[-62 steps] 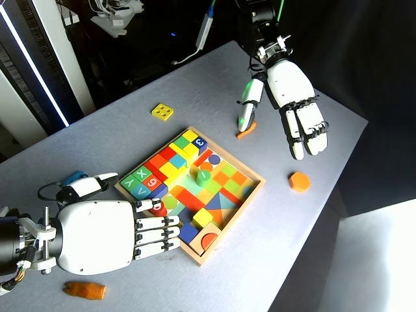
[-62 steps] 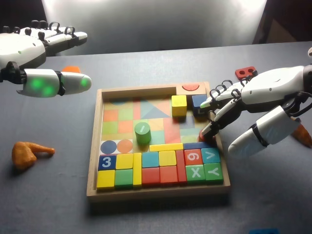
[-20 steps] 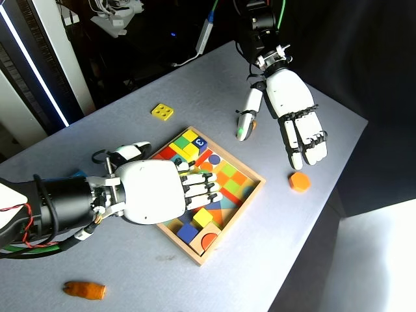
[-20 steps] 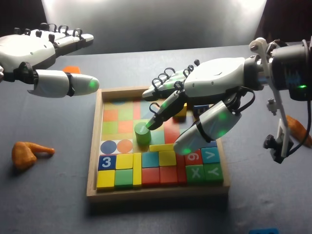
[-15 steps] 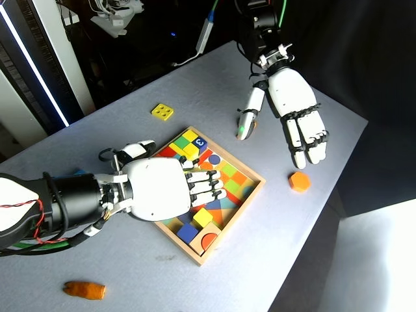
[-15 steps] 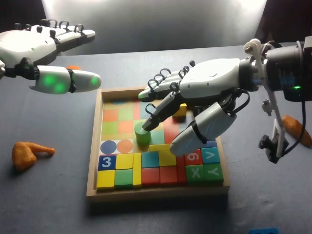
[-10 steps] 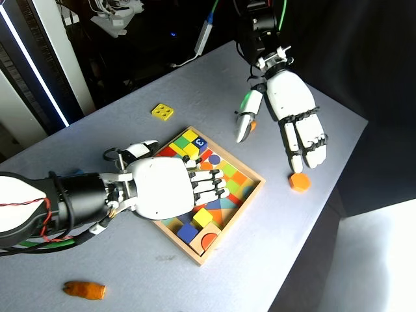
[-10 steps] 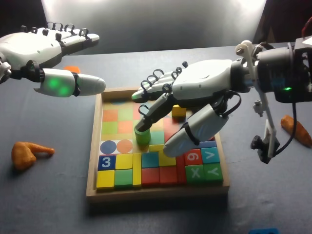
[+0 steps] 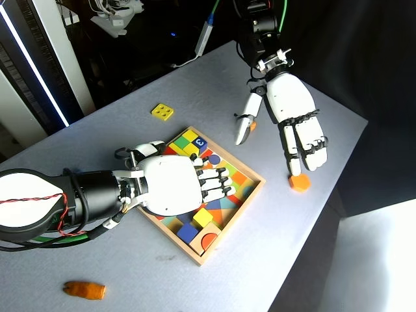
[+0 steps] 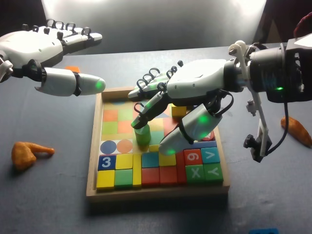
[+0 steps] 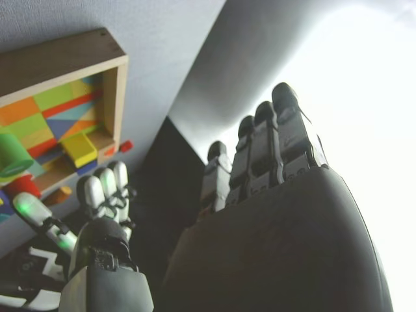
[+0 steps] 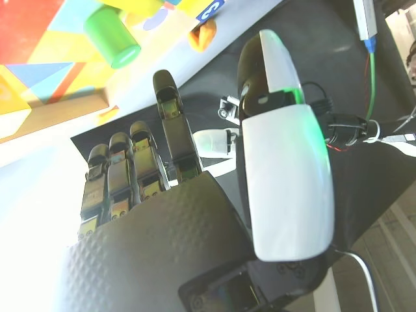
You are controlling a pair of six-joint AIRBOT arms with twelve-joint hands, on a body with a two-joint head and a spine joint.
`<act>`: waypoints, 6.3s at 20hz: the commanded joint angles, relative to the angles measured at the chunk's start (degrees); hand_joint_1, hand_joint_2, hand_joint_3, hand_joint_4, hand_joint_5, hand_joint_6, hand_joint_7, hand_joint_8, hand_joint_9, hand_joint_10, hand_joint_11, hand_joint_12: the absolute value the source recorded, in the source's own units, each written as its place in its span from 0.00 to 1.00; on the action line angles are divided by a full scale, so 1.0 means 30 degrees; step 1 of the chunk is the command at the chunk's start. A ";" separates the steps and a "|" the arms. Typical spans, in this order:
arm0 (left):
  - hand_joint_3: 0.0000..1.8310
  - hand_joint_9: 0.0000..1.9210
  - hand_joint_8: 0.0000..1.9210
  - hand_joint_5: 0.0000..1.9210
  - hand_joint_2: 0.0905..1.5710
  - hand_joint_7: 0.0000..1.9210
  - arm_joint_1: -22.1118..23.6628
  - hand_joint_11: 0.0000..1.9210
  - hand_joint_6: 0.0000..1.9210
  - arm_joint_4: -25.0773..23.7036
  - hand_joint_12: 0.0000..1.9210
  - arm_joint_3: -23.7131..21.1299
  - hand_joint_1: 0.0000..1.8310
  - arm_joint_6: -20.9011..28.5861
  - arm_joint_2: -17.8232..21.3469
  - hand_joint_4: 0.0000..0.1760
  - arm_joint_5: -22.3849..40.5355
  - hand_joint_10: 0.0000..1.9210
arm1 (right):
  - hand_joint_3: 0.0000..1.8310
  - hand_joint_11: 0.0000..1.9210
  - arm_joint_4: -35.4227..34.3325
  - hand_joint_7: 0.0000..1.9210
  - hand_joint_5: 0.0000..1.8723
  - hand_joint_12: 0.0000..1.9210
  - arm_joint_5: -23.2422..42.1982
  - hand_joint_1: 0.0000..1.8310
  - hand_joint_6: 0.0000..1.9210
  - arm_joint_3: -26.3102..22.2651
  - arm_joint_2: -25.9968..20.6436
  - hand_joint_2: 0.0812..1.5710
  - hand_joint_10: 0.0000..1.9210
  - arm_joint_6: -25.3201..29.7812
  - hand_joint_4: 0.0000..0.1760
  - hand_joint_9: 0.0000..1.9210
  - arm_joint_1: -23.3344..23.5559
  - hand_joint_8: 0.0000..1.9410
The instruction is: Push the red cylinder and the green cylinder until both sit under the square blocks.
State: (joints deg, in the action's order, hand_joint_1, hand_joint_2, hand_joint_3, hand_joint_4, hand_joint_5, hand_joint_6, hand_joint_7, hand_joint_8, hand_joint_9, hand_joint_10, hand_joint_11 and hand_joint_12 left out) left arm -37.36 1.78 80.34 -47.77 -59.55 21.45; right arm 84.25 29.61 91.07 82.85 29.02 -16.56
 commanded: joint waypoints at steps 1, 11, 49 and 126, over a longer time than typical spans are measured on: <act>0.01 0.00 0.00 0.00 0.65 0.00 0.0302 0.00 0.00 0.0172 0.00 0.0168 0.02 0.0006 -0.0034 0.95 0.2060 0.00 | 0.00 0.00 -0.1087 0.00 0.26 0.00 0.0600 0.15 0.00 0.0057 -0.0023 0.64 0.00 0.0048 0.98 0.00 0.0290 0.00; 0.00 0.00 0.00 0.01 0.65 0.00 0.0354 0.00 0.00 0.0172 0.00 0.0271 0.01 0.0006 -0.0097 1.00 0.2009 0.00 | 0.00 0.00 -0.1083 0.00 0.26 0.00 0.0374 0.15 0.00 0.0322 0.0273 0.64 0.00 -0.0206 1.00 0.00 0.0272 0.00; 0.00 0.00 0.00 0.00 0.60 0.00 0.0333 0.00 0.00 0.0180 0.10 0.0483 0.00 -0.0168 -0.0246 1.00 0.1675 0.00 | 0.00 0.00 0.0859 0.00 0.30 0.00 -0.0078 0.17 0.00 0.0865 0.0430 0.65 0.00 0.1289 1.00 0.00 -0.0365 0.00; 0.00 0.05 0.00 0.01 0.66 0.00 -0.0580 0.00 0.00 0.1154 0.39 0.0458 0.00 -0.0259 0.0031 0.75 0.1688 0.01 | 0.00 0.00 0.4016 0.00 0.32 0.03 0.0705 0.14 0.00 -0.0961 -0.3225 0.65 0.00 0.5034 0.94 0.00 -0.1041 0.00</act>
State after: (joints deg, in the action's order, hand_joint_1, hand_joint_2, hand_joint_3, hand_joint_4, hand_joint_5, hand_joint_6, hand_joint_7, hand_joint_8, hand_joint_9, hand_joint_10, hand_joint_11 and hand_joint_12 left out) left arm -39.51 4.58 81.47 -48.42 -59.81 20.14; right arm 96.29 31.83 88.20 73.54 44.40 -19.18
